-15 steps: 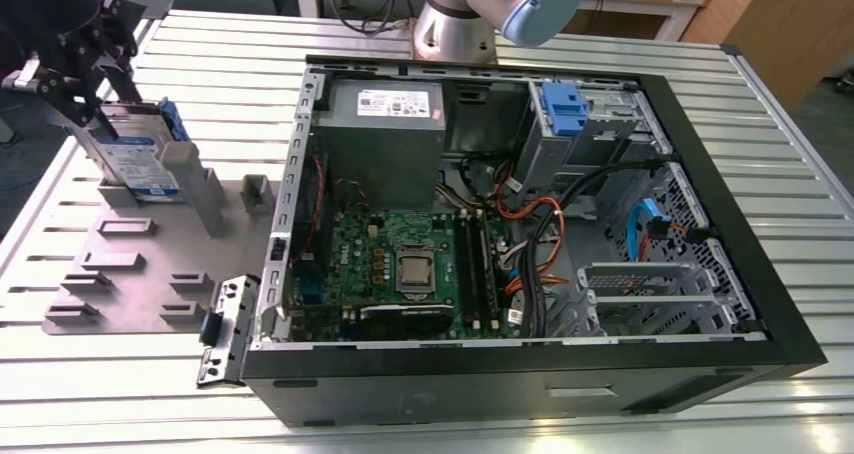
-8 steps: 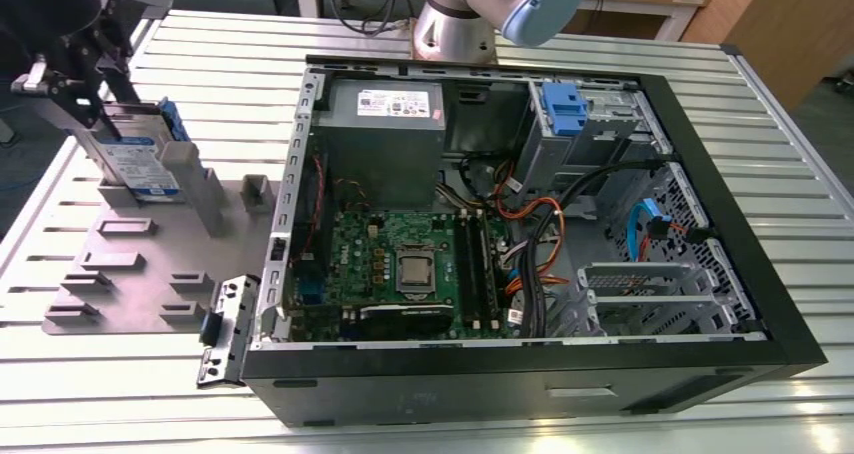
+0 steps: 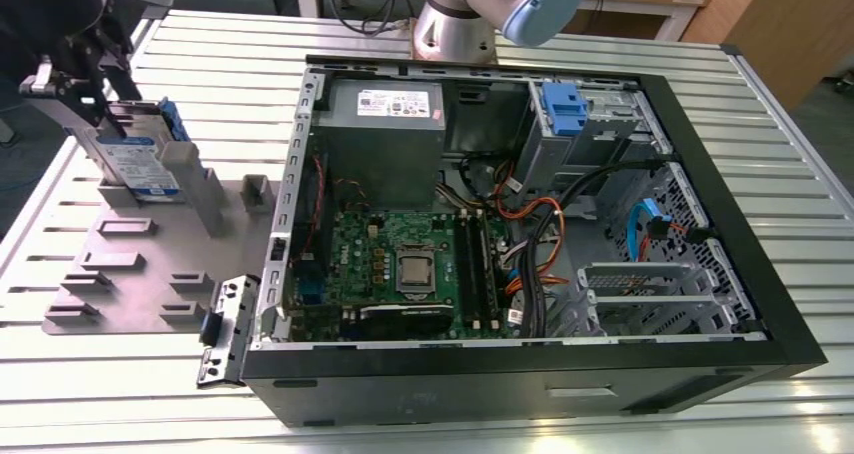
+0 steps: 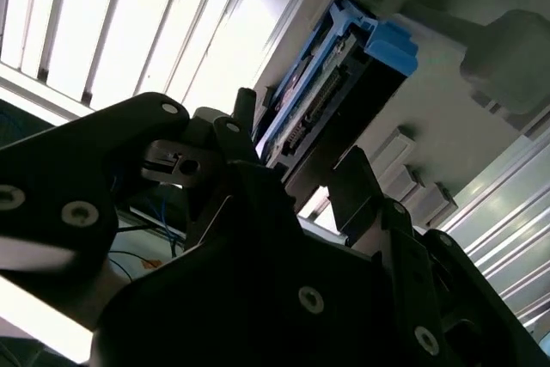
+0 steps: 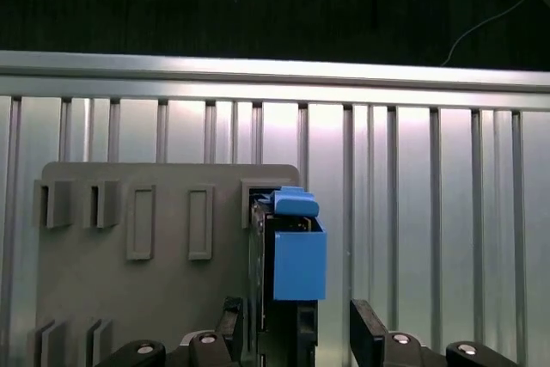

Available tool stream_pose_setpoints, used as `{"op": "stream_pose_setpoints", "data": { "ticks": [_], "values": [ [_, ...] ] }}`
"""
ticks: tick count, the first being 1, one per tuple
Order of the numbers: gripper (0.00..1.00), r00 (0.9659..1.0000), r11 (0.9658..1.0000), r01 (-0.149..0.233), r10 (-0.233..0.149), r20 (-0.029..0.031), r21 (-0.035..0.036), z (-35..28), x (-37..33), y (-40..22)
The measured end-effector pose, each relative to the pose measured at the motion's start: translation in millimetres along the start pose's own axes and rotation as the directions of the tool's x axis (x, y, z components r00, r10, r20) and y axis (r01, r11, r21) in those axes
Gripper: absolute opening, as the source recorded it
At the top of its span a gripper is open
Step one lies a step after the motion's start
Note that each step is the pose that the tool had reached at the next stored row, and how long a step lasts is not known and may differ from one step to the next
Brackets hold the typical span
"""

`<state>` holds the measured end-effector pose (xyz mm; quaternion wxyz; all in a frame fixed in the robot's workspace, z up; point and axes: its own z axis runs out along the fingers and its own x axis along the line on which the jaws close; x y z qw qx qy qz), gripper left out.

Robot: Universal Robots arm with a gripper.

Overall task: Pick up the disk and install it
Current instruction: 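Pick up the disk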

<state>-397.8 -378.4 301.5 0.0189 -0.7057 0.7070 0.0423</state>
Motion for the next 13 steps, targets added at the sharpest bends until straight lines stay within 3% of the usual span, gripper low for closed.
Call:
{"op": "stream_pose_setpoints", "data": {
  "ticks": [5, 8, 13],
  "values": [
    [0.6, 1.0, 1.0, -0.006, 0.006, 0.0, 0.0002, 1.3, 0.1, -0.1],
    [0.6, 0.9995, 0.9995, -0.032, 0.032, 0.0011, 0.0027, 1.8, 0.2, -0.2],
    [0.6, 0.9995, 0.9995, -0.033, 0.033, 0.0011, 0.0027, 1.6, 0.2, -0.1]
  ]
}}
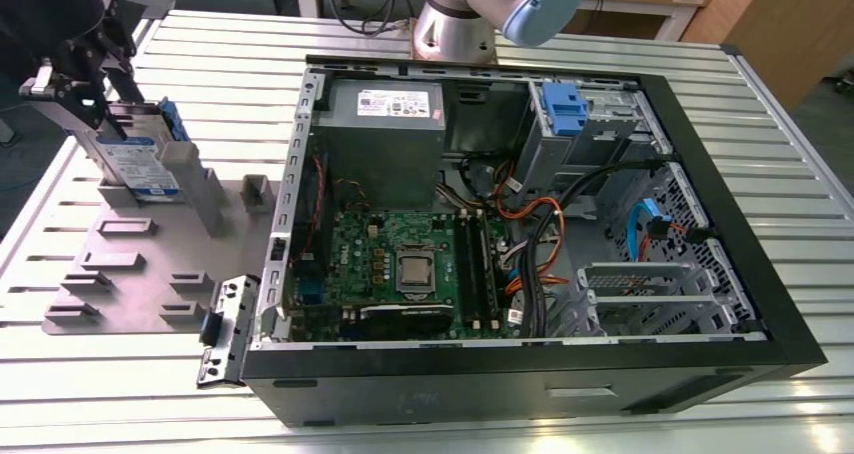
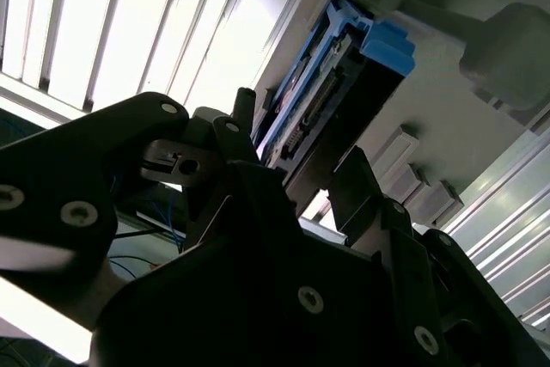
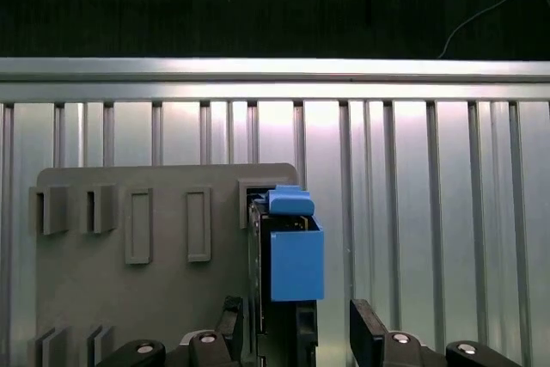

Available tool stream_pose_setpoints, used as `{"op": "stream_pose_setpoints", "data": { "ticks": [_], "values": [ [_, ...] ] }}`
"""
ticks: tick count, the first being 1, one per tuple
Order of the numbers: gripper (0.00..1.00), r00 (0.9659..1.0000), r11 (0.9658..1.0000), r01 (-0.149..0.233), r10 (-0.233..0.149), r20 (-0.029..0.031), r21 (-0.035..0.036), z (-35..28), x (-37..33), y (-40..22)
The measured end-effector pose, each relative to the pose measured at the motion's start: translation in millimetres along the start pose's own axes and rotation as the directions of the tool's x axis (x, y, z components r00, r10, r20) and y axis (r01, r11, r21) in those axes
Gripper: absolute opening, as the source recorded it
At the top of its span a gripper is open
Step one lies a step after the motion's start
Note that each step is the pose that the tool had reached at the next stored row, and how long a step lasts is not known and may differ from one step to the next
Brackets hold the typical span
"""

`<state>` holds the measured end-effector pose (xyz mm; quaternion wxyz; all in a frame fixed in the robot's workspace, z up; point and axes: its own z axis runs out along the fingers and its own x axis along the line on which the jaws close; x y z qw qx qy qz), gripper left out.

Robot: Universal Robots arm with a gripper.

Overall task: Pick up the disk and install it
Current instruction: 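Pick up the disk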

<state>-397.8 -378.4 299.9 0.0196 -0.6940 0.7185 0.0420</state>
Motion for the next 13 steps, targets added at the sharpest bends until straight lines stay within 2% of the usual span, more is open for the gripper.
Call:
{"op": "stream_pose_setpoints", "data": {
  "ticks": [3, 12, 13],
  "values": [
    [0.6, 1.0, 1.0, 0.0, 0.0, -0.0001, 0.0, -2.1, -0.2, 0.1],
    [0.59, 1.0, 1.0, 0.0, 0.0, 0.0, 0.0, -2.6, -0.2, 0.1],
    [0.52, 1.0, 1.0, 0.0, 0.0, 0.0, 0.0, -2.6, -0.2, 0.1]
  ]
}}
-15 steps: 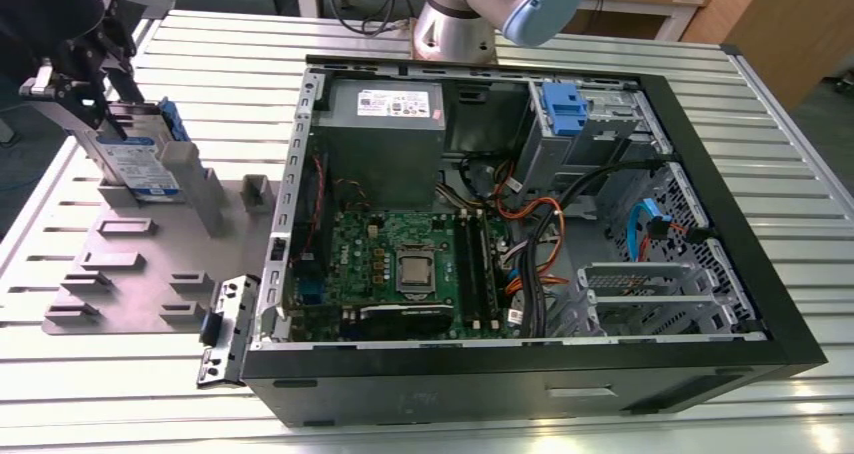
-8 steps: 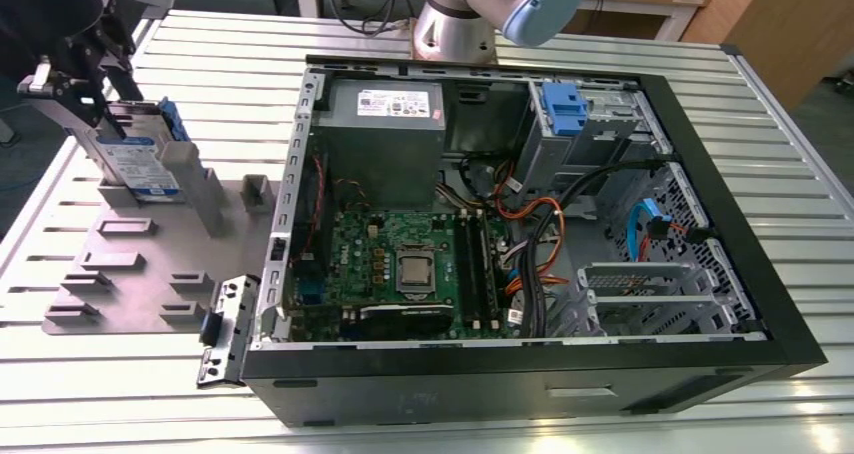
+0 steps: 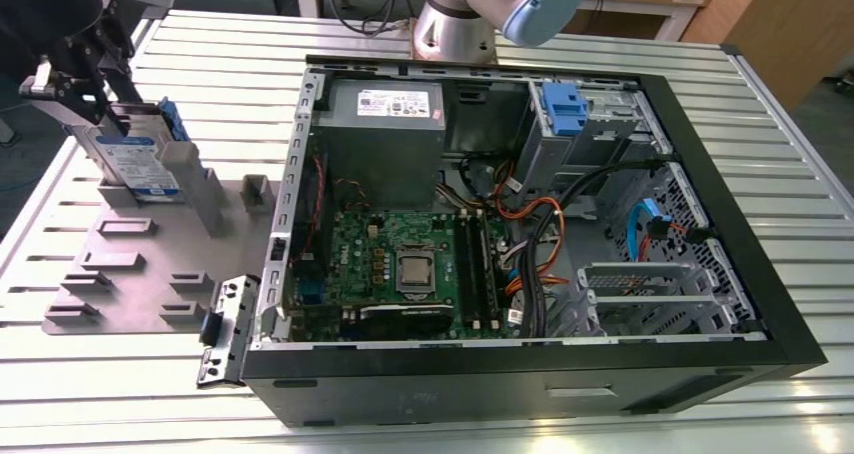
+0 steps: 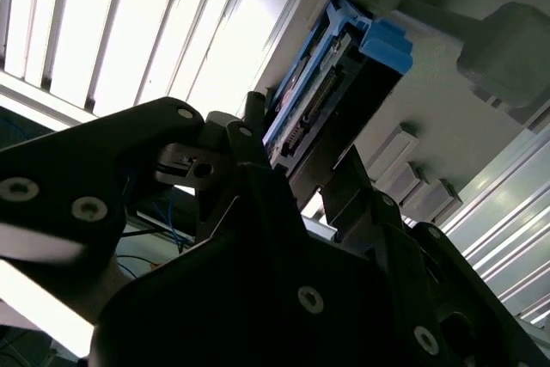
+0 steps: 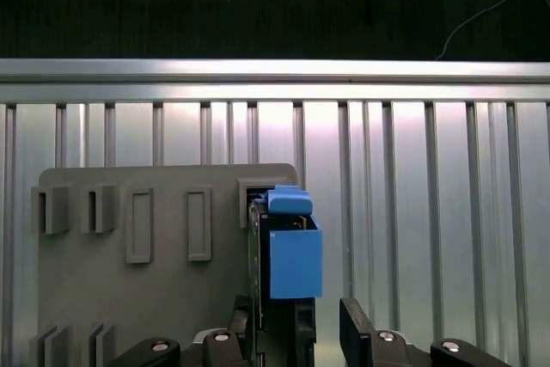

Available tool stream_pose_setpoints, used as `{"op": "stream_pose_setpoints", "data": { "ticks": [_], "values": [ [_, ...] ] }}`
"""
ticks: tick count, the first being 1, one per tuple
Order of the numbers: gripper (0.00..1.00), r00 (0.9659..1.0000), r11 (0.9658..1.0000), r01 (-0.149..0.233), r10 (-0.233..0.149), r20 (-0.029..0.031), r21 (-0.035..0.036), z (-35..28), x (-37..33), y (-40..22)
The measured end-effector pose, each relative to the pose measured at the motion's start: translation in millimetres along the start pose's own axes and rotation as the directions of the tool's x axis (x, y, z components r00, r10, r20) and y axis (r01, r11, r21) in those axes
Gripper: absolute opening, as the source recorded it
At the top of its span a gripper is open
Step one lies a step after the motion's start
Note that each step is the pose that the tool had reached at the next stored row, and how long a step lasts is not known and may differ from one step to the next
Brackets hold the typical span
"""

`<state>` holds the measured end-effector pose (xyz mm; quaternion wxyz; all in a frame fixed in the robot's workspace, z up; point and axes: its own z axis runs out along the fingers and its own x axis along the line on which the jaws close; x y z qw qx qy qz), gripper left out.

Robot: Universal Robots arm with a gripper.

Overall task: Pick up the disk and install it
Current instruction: 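Pick up the disk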

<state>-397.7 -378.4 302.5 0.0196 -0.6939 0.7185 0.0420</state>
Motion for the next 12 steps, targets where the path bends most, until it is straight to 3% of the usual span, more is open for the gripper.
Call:
{"op": "stream_pose_setpoints", "data": {
  "ticks": [12],
  "values": [
    [0.51, 1.0, 1.0, 0.0, 0.0, 0.0, 0.0, -0.5, 0.0, 0.0]
  ]
}}
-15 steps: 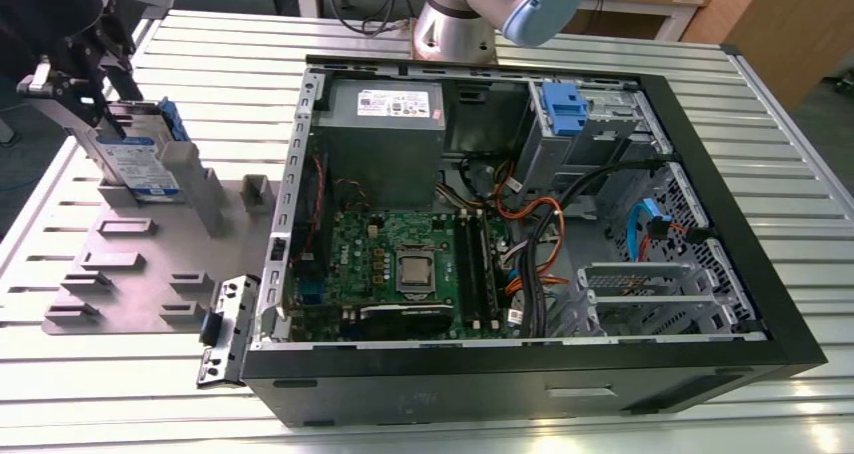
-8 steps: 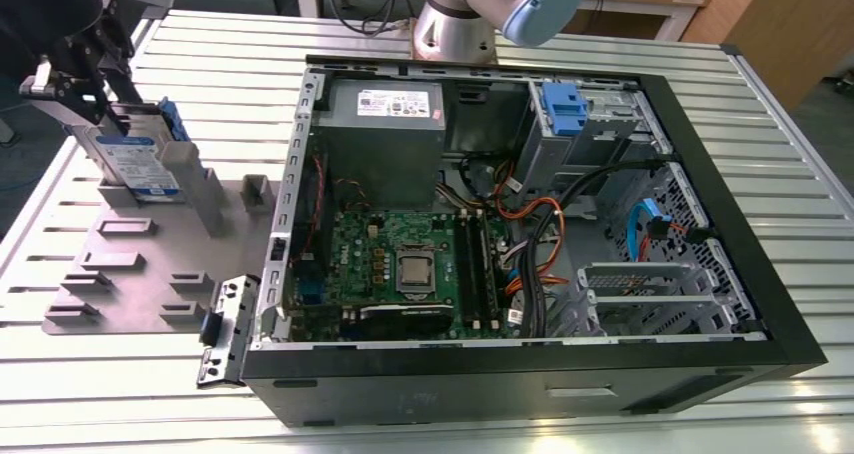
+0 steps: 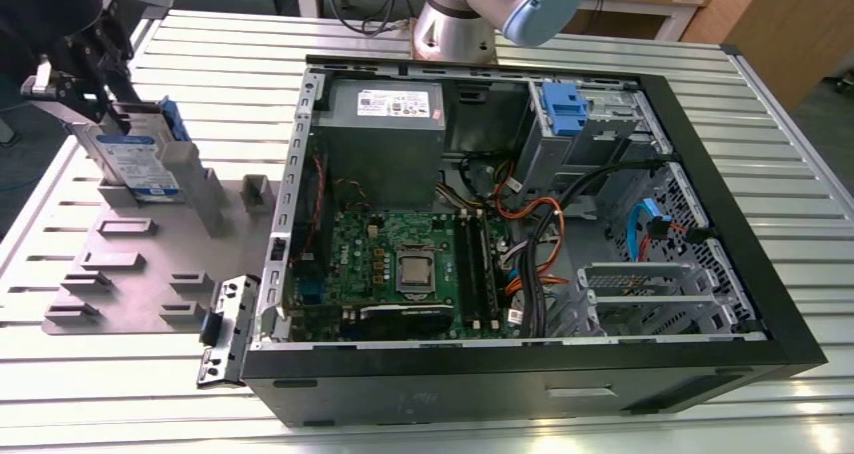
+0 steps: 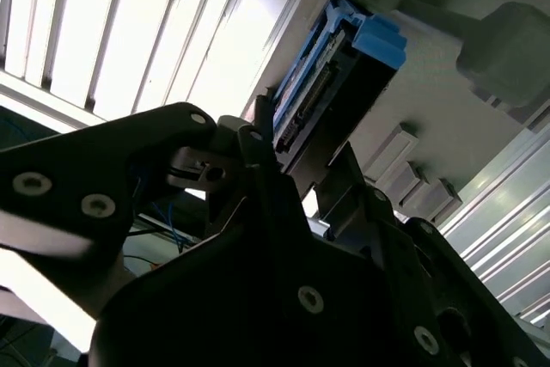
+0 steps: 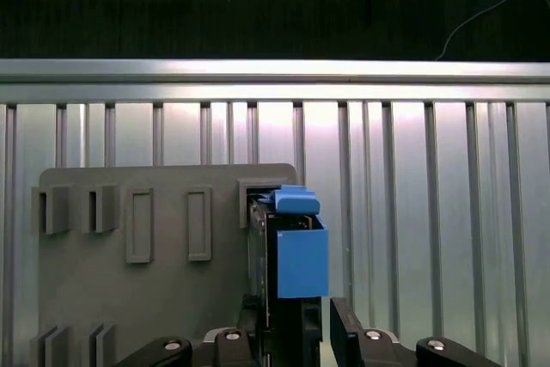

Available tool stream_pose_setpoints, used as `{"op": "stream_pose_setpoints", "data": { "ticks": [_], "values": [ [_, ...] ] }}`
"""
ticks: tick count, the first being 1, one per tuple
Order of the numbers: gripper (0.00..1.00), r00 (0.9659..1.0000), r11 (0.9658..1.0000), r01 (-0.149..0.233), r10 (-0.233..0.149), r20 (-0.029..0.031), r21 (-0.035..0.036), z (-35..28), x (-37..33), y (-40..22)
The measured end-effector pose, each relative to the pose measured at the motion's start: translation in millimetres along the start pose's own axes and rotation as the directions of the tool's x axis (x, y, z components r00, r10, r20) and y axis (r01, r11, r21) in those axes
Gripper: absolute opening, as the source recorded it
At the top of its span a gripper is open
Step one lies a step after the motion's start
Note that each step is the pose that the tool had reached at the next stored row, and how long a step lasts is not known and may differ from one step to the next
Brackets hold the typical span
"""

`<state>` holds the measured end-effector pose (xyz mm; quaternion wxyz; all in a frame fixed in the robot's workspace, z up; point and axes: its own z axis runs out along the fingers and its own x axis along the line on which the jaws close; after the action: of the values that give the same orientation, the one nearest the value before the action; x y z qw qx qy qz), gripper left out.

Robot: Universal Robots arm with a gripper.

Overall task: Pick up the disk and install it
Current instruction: 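Pick up the disk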

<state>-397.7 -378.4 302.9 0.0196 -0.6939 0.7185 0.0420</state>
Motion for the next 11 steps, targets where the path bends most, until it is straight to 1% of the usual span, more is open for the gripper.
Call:
{"op": "stream_pose_setpoints", "data": {
  "ticks": [1, 2, 11],
  "values": [
    [0.51, 1.0, 1.0, 0.0, 0.0, 0.0, 0.0, 0.0, 0.0, 0.0],
    [0.44, 1.0, 1.0, 0.0, 0.0, 0.0, 0.0, -0.1, 0.0, 0.0],
    [0.44, 1.0, 1.0, 0.0, 0.0, -0.0002, -0.0004, -0.6, 0.7, 0.1]
  ]
}}
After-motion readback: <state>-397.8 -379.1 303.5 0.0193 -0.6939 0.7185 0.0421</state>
